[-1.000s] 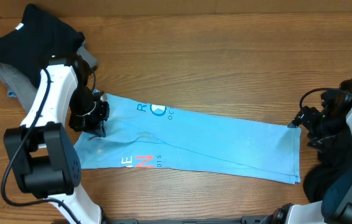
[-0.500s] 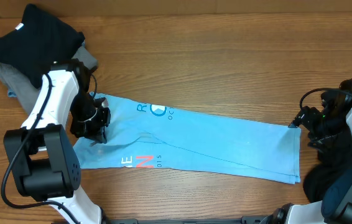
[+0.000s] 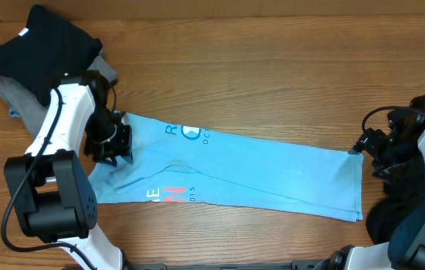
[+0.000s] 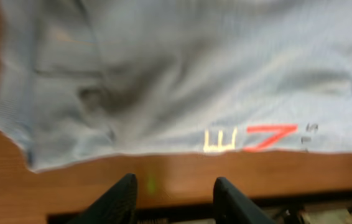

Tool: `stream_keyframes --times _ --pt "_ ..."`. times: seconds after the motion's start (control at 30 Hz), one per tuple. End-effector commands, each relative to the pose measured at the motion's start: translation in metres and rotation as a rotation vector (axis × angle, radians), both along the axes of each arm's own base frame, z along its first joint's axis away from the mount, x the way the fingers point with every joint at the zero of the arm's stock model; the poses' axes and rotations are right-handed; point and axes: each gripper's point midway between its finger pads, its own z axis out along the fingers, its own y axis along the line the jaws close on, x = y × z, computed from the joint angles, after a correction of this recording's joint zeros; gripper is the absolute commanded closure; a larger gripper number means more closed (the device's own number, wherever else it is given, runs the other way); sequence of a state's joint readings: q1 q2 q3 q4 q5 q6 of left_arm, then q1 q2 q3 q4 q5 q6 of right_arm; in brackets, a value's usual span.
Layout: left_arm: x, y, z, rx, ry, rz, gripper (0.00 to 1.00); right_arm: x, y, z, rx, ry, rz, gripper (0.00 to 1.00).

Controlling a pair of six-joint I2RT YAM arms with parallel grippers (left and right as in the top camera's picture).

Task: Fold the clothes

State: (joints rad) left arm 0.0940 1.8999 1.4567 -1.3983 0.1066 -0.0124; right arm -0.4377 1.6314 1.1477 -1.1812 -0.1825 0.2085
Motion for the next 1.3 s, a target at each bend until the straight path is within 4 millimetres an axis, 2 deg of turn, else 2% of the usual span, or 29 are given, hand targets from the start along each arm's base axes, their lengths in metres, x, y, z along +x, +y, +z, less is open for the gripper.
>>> stream_keyframes --times 0.0,0.13,0.2,0.43,0.57,0.67,0.77,0.9,1.13,1.27 --pt "0.035 0.026 0.013 0.134 -0.149 0.051 0.47 0.000 -0.002 0.006 -0.016 -0.022 0.004 0.18" --pt "0.079 0.038 0.006 0.156 -0.324 0.102 0.48 0.000 -0.002 0.006 -0.016 -0.022 0.004 0.18" --pt "0.093 0.042 0.000 0.159 -0.367 0.108 0.50 0.000 -0.002 0.006 -0.015 -0.022 0.004 0.18" --pt "0.107 0.043 -0.035 0.152 -0.348 0.103 0.58 0.000 -0.002 0.006 -0.015 -0.020 0.004 0.18" --pt "0.111 0.039 -0.052 0.123 -0.337 0.085 0.63 0.000 -0.002 0.006 -0.015 -0.023 0.004 0.18" --pt "0.114 0.041 -0.057 0.132 -0.341 0.083 0.69 0.000 -0.002 0.006 -0.015 -0.022 0.004 0.18" --pt "0.117 0.043 -0.057 0.142 -0.351 0.082 0.78 0.000 -0.002 0.006 -0.016 -0.022 0.004 0.18" --pt "0.115 0.048 -0.057 0.170 -0.344 0.076 0.95 0.000 -0.002 0.006 -0.016 -0.023 0.004 0.18" --pt "0.105 0.064 -0.057 0.263 -0.304 0.064 0.96 0.000 -0.002 0.006 -0.016 -0.023 0.005 0.19" --pt "0.095 0.067 -0.057 0.265 -0.265 0.090 0.96 0.001 -0.002 0.006 -0.017 -0.023 0.004 0.18"
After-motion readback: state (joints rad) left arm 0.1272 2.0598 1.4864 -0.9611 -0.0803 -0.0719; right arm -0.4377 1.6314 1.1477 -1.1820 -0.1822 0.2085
